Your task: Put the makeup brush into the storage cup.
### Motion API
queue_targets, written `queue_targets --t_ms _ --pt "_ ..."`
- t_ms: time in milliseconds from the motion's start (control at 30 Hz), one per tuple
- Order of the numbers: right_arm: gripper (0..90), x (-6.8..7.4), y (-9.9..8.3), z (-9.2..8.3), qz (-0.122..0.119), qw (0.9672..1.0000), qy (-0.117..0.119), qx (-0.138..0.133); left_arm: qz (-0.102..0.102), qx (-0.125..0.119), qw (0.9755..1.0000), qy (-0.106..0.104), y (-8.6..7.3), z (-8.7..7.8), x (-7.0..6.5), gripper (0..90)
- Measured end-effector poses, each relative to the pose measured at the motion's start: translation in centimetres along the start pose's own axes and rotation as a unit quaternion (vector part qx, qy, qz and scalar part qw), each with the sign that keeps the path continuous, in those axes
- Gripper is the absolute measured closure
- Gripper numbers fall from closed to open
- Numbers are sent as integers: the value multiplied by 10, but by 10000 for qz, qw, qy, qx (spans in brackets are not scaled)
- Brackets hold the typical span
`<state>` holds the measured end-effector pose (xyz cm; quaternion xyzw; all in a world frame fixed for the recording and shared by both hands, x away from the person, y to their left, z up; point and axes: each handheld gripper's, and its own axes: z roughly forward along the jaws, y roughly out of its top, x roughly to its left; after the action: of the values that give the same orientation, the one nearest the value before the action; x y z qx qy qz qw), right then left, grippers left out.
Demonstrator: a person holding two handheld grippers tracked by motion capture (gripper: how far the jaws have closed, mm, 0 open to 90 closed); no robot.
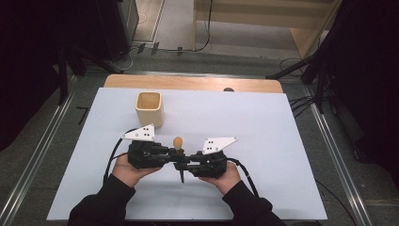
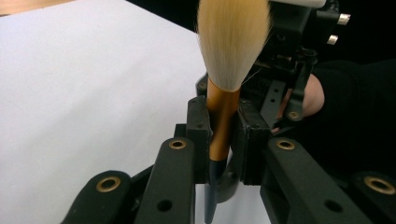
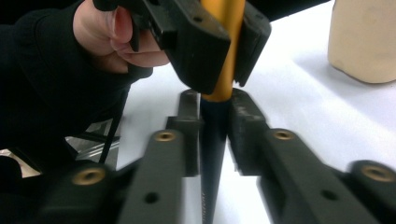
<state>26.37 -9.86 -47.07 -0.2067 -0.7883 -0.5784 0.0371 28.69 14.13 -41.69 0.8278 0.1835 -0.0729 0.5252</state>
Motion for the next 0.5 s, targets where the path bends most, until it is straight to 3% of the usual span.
queue_targets --t_ms 200,400,500 --pt "462 -1 2 -6 -61 9999 -119 73 52 -47 9999 150 3 -10 2 793" --pt "367 -1 2 -11 -237 9995 -144 151 -12 66 9998 188 4 -20 4 792" --pt "334 -2 2 -12 -246 9994 -173 177 72 145 9995 269 5 -23 5 792"
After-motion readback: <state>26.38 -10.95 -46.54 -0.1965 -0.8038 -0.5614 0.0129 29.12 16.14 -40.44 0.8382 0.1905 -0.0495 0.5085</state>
